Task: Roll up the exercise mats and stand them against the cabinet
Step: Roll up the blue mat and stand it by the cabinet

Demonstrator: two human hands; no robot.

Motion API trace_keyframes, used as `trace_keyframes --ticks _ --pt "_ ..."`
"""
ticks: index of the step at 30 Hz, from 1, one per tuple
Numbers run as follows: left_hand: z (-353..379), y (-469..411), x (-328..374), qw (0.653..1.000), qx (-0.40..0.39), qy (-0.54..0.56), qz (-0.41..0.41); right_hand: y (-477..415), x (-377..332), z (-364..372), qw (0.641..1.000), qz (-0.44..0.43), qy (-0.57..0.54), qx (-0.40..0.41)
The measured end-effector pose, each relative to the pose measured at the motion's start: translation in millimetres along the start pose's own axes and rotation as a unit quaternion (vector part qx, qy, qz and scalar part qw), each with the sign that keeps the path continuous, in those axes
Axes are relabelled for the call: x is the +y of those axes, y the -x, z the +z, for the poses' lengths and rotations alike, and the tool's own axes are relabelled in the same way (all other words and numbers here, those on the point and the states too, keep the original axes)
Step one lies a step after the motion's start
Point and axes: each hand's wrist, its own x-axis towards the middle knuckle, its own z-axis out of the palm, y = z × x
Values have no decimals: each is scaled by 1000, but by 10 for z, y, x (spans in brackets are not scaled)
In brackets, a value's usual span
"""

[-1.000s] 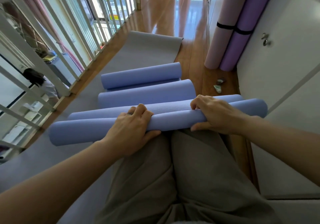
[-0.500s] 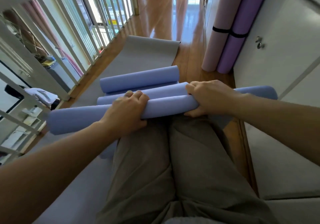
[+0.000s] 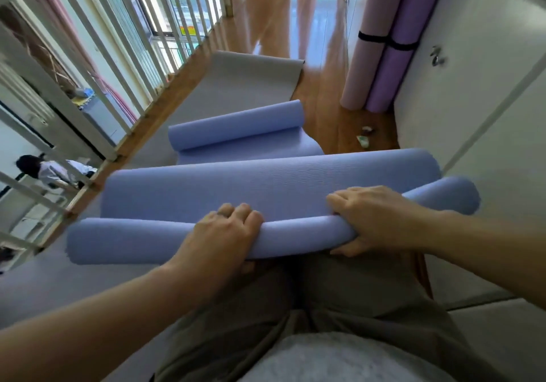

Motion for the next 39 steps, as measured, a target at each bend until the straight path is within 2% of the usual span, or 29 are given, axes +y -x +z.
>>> trace_keyframes --ticks 3,5,7,9,12,15,18,20,22,23,26,27,31,34,36,39 --pt "5 -13 -35 999 32 29 9 -25 55 16 999 9 -39 -8" --pt "-34 -73 -63 996 23 83 -24 -83 132 21 998 11 -62 -10" --pt "-13 -121 -119 990 22 132 -44 -144 207 76 995 9 -93 24" --pt "43 -149 -156 987 58 151 -22 -201 276 159 991 0 -114 69" --pt "72 -203 -176 988 102 113 23 -309 364 210 987 14 -137 84" --pt "58 -257 -114 989 135 17 66 -444 447 178 987 47 -153 34" --pt "99 -267 -70 987 148 -30 50 -578 498 143 981 71 -180 -21" --pt "140 -276 -69 991 130 -30 29 -636 525 121 979 82 -186 -26" --pt "131 -324 -124 995 98 -2 21 -654 511 71 978 89 -185 30" --pt "108 -357 -160 996 83 17 26 -629 467 41 976 77 -181 95" --pt "15 -455 -254 997 41 63 34 -450 329 146 941 -48 -88 324" --pt "-14 -483 -271 997 25 73 28 -370 252 248 933 -72 -53 348" --pt "-66 -644 -314 992 -48 113 20 -306 59 492 935 -10 15 354" --pt "-74 -677 -367 992 -37 122 11 -466 128 331 942 15 18 336" --pt "-56 -639 -328 997 45 53 23 -534 194 180 964 17 -58 260" --pt "22 -588 -204 995 99 -22 20 -634 343 -52 980 54 -185 54"
